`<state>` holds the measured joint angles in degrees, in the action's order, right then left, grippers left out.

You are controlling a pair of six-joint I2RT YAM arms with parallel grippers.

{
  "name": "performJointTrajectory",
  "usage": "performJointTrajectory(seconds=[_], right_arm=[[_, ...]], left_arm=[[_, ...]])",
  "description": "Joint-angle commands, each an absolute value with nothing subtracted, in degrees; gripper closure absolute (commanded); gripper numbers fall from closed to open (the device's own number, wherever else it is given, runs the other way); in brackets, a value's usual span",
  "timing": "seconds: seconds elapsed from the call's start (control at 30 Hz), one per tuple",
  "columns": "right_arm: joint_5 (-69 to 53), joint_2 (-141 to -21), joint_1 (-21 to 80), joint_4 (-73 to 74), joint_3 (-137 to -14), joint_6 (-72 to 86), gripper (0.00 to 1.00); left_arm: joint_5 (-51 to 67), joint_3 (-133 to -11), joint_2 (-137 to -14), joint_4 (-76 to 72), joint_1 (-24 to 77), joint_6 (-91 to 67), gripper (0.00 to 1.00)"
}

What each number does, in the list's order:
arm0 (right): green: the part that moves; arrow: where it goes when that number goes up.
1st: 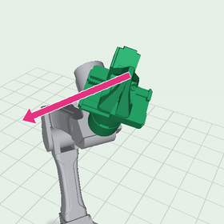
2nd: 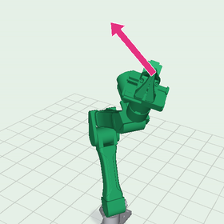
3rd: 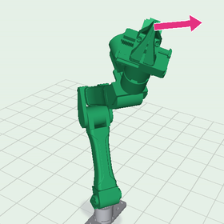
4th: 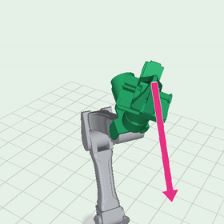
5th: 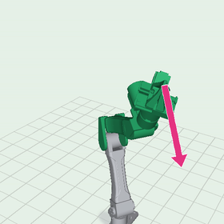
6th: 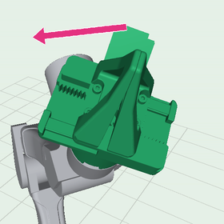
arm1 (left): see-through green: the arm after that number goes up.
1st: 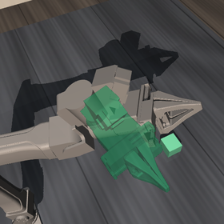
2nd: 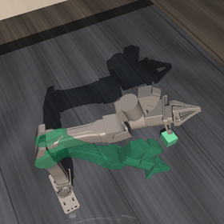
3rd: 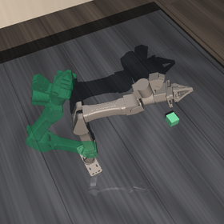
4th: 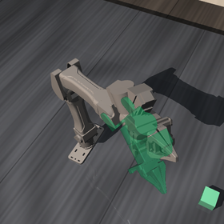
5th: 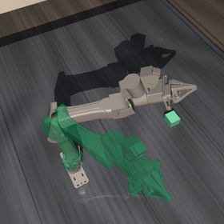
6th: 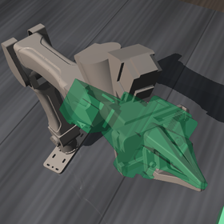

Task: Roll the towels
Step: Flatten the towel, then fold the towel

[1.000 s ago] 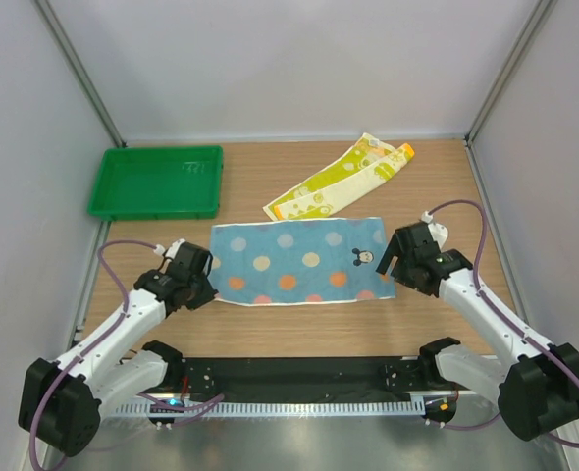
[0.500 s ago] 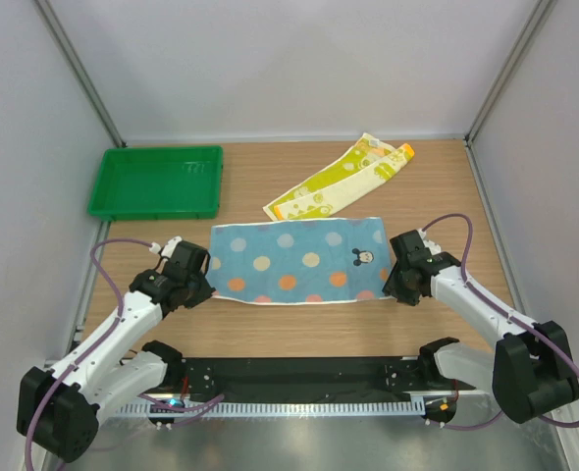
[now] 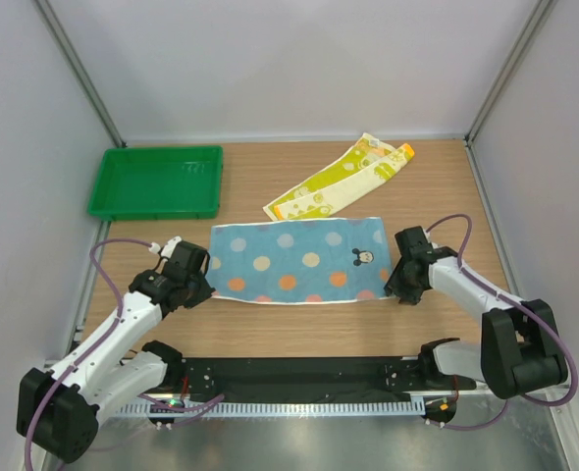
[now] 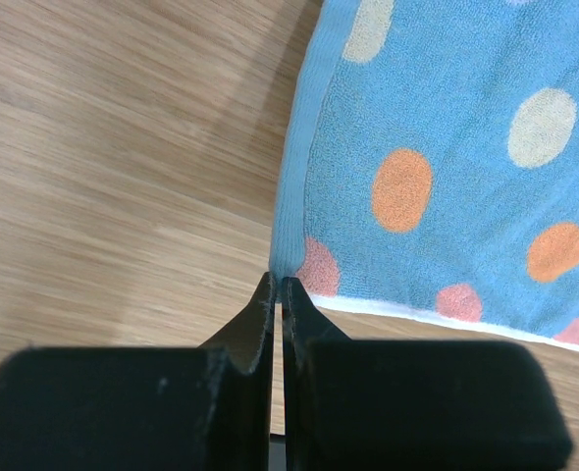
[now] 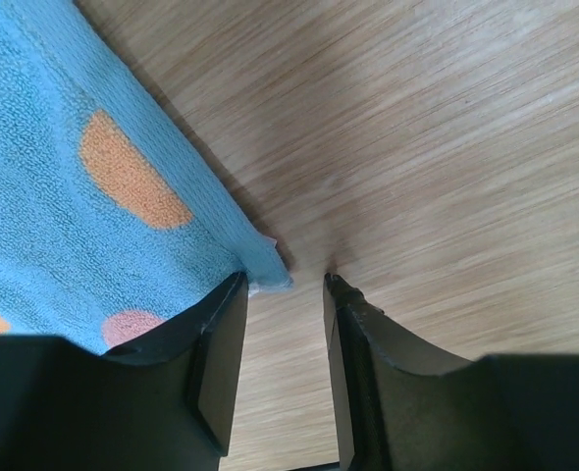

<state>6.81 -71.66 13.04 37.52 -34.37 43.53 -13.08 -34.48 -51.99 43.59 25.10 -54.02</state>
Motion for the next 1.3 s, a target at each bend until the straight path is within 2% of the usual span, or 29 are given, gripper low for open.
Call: performJointTrajectory(seconds=[0.0, 0.1, 0.13, 0.4, 1.03, 1.27], right_arm=[[5.3, -72.9, 12.7, 34.7, -34.6, 42.6, 0.57], [4.8, -72.8, 12.4, 34.2, -34.7, 42.1, 0.64], [4.5, -72.6, 12.3, 34.2, -34.7, 41.9, 0.73], [0.8, -69.7, 12.4, 34.3, -34.9, 41.0, 0.99], [-4.8, -47.4, 12.4, 53.1, -40.5, 46.8, 0.99], [-6.2, -42.5, 12.5, 60.5, -44.4, 46.4, 0.99]], left_arm=[[-14.7, -36.3, -51.6, 43.6, 25.1, -54.1, 1.00], [-15.2, -36.2, -51.6, 43.7, 25.2, -54.0, 1.00], [-15.6, -36.2, -51.7, 43.5, 25.1, -54.1, 1.00], [-16.3, -37.6, -52.3, 44.0, 25.0, -53.6, 1.00], [-12.9, -41.7, -42.5, 55.1, 25.0, -58.6, 1.00], [-11.5, -46.8, -38.3, 61.3, 25.0, -57.1, 1.00]])
